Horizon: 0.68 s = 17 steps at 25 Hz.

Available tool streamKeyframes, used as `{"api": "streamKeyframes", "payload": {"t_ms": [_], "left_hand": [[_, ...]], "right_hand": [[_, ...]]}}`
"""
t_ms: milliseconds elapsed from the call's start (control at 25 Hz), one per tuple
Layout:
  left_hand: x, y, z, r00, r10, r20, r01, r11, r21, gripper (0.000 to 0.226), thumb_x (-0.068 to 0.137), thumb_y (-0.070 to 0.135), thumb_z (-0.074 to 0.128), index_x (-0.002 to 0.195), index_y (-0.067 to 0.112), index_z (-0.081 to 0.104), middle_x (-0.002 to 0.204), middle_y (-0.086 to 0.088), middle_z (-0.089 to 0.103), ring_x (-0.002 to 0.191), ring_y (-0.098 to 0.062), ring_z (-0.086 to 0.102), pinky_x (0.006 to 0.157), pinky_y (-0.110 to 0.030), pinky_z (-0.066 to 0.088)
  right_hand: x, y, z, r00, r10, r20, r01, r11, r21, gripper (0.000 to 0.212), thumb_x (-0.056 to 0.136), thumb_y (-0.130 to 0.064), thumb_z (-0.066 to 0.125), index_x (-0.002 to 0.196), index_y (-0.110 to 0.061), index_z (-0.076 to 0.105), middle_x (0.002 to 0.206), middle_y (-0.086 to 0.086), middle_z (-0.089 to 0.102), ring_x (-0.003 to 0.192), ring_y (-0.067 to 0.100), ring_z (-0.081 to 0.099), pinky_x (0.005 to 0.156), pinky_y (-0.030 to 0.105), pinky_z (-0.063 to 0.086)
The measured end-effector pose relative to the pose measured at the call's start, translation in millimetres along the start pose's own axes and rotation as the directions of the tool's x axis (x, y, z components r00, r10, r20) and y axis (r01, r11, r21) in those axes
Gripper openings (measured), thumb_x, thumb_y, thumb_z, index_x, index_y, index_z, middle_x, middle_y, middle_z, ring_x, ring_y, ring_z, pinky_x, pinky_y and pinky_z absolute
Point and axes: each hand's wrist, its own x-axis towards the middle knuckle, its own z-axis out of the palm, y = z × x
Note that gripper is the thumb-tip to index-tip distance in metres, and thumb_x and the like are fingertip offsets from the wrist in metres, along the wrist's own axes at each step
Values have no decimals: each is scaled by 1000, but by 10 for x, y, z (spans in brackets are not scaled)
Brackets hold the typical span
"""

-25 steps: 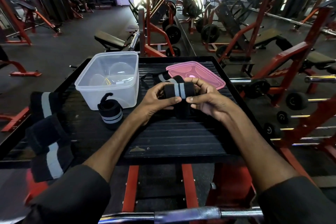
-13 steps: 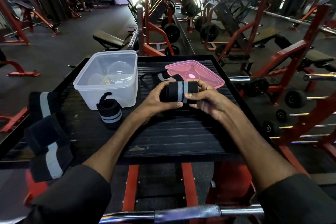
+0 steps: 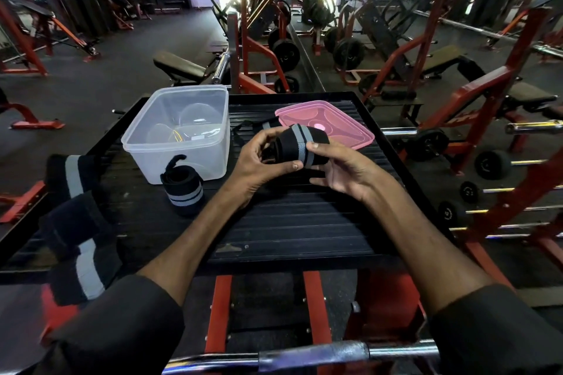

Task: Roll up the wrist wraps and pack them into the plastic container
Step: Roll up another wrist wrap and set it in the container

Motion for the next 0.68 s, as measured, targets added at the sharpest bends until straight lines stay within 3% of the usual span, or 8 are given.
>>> {"api": "streamKeyframes", "payload": {"t_ms": [120,240,320,400,480,520,600,680], "left_hand": [[-10,-5,-9,999,-8,40,6,999,48,66,72,-2,86,126,23,57,121,4,68,116,-7,63,102,-25,51],[-49,59,-122,994,-65,93,68,997,-37,54,85,3,77,132,18,57,129,3,66,123,-7,60,104,-24,47],[-67,105,-203,997,-70,-25,66,990,-126,46,93,5,67,137,13,55,132,0,63,125,-9,56,108,-27,45],[-114,133,-250,983,-95,-157,68,984,-166,42,96,11,63,137,14,54,128,-1,63,121,-8,57,105,-27,44],[-175,126,-231,971,-105,-213,78,988,-135,43,95,15,63,137,14,54,122,1,64,114,-5,60,102,-28,45],[-209,110,-212,969,-100,-225,77,991,-107,43,97,11,62,139,10,53,120,0,63,110,-4,60,102,-30,45],[-283,104,-156,972,-50,-229,47,999,-19,44,97,3,61,140,6,52,118,-5,62,107,-7,60,102,-28,47],[-347,128,-120,975,19,-222,-5,998,65,42,96,0,63,137,6,54,117,-8,62,107,-9,59,95,-20,49]], "right_hand": [[7,45,92,992,-72,-103,65,996,-67,31,82,-25,77,112,-24,70,99,0,77,89,15,70,81,32,52],[13,32,159,938,-276,-209,235,951,-200,41,81,-20,84,119,-14,70,113,10,77,104,27,73,91,41,54],[27,-30,176,871,-457,-179,358,842,-404,43,79,-32,87,115,-15,72,112,7,77,107,27,72,95,45,56],[47,-66,191,839,-537,-86,303,592,-747,50,77,-57,79,111,-21,70,107,-4,75,101,18,70,90,42,55],[77,-11,221,908,-414,67,160,194,-968,63,76,-72,69,113,-22,61,111,-2,70,104,21,65,91,43,48],[93,42,246,945,-314,93,124,80,-989,66,76,-74,67,114,-22,56,115,0,68,109,24,63,93,45,45],[135,114,231,975,-214,65,80,60,-995,73,72,-78,67,116,-22,52,122,2,67,115,25,61,97,49,42],[159,113,192,978,-202,54,87,160,-983,79,63,-81,68,117,-26,54,121,-3,67,114,21,61,100,52,44]]}}
